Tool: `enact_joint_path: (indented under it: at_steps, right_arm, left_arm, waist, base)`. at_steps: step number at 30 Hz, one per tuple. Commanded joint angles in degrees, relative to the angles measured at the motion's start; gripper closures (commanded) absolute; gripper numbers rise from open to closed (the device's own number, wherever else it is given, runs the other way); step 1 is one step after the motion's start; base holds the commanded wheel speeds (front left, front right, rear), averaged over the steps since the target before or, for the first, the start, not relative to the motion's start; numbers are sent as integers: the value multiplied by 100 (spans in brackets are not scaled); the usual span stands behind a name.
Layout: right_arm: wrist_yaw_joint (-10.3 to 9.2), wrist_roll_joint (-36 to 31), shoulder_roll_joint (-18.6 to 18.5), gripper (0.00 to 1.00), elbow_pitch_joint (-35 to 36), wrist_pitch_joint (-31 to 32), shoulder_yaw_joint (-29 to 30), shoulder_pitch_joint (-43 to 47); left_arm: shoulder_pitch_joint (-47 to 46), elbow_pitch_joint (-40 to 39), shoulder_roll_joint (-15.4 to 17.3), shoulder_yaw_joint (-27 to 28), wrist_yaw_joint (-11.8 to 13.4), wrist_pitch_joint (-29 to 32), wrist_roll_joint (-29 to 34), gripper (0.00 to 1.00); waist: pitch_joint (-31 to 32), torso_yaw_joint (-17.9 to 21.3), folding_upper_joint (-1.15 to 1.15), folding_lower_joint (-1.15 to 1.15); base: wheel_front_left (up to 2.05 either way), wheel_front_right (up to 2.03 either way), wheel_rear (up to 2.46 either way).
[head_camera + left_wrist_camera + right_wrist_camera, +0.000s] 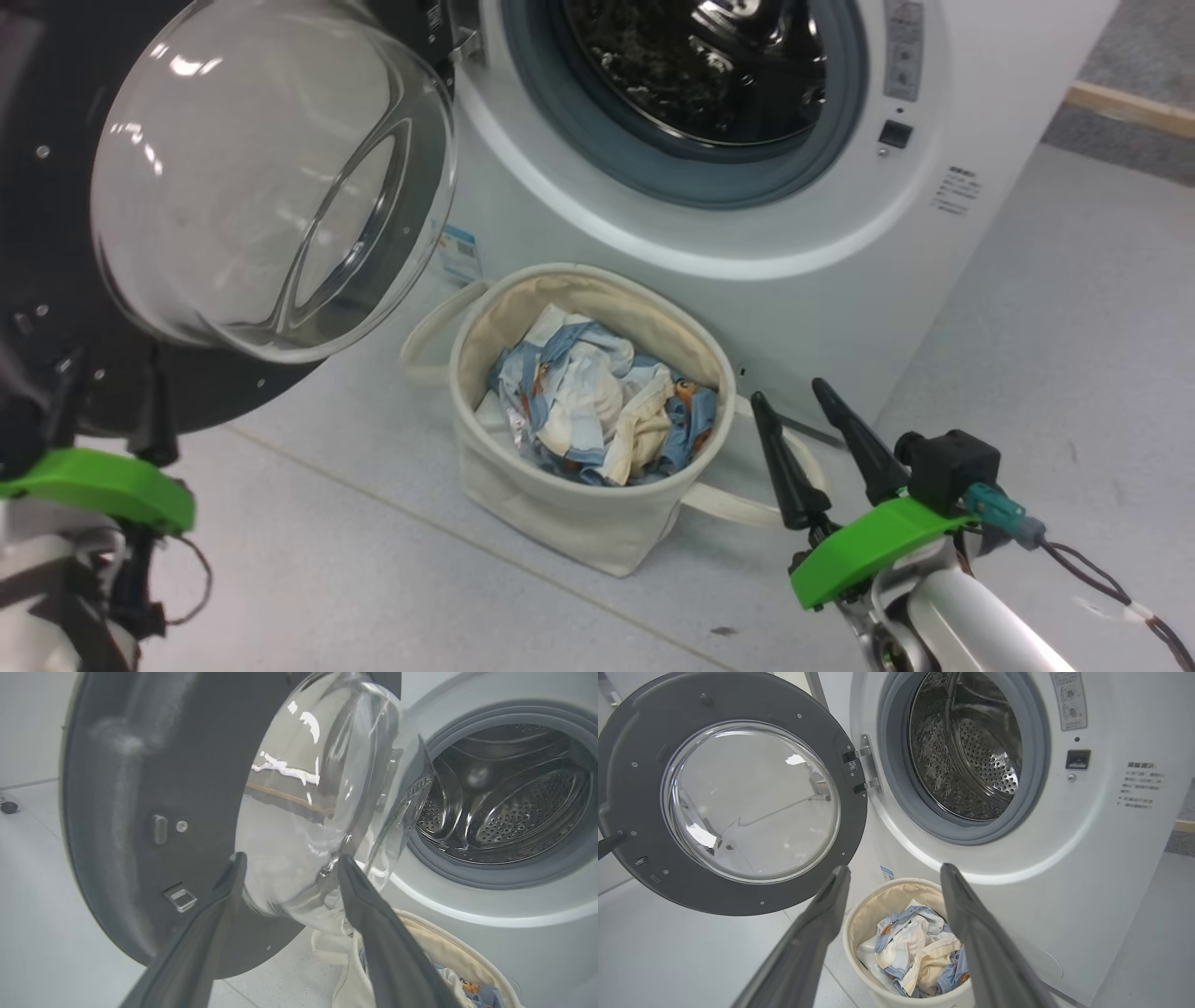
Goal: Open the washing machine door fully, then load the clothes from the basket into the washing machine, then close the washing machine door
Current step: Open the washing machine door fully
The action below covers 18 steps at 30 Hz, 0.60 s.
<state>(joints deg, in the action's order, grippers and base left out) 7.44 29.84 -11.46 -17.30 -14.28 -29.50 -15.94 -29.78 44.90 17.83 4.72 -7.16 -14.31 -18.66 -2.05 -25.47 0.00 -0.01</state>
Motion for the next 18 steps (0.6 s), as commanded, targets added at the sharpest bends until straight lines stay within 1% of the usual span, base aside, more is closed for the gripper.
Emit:
enact_joint_path:
  at_steps: [1, 3, 4, 5, 10, 13, 18]
  right_arm:
    - [5, 10, 33, 0, 219, -72, 21, -31]
    - [5, 7, 37, 0, 231, -72, 45, -8]
    - [5, -3, 42, 0, 253, -72, 97, 30]
    - [5, -3, 42, 0, 253, -72, 97, 30]
    - [5, -42, 11, 0, 338, -72, 170, 112]
    - [5, -79, -72, 0, 405, -72, 203, 128]
    - [5, -122, -173, 0, 472, -72, 236, 105]
  left_arm:
    - [-12, -420, 189, 52, -31, -69, -123, 0]
    - [83, -575, 180, -34, -31, -69, -166, 0]
    - [269, -849, 155, -126, -32, -48, -300, 0]
    - [269, -849, 155, -126, -32, -48, -300, 0]
    - [716, -1412, 151, -219, -32, -11, -520, 0]
    - [1044, -1779, 152, -220, -32, -13, -789, 0]
    - [1392, -1997, 197, -183, -32, 33, -1079, 0]
  waist:
    - [102, 105, 0, 1]
    - [133, 150, 0, 1]
    - [196, 256, 0, 1]
    - [196, 256, 0, 1]
    - [367, 613, 0, 1]
    - [431, 991, 0, 1]
    - [464, 1508, 0, 1]
  base:
    - [0, 0, 0]
    - [0, 0, 0]
    - [0, 0, 0]
    - [0, 0, 0]
    - [0, 0, 0]
    - [0, 0, 0]
    - [0, 0, 0]
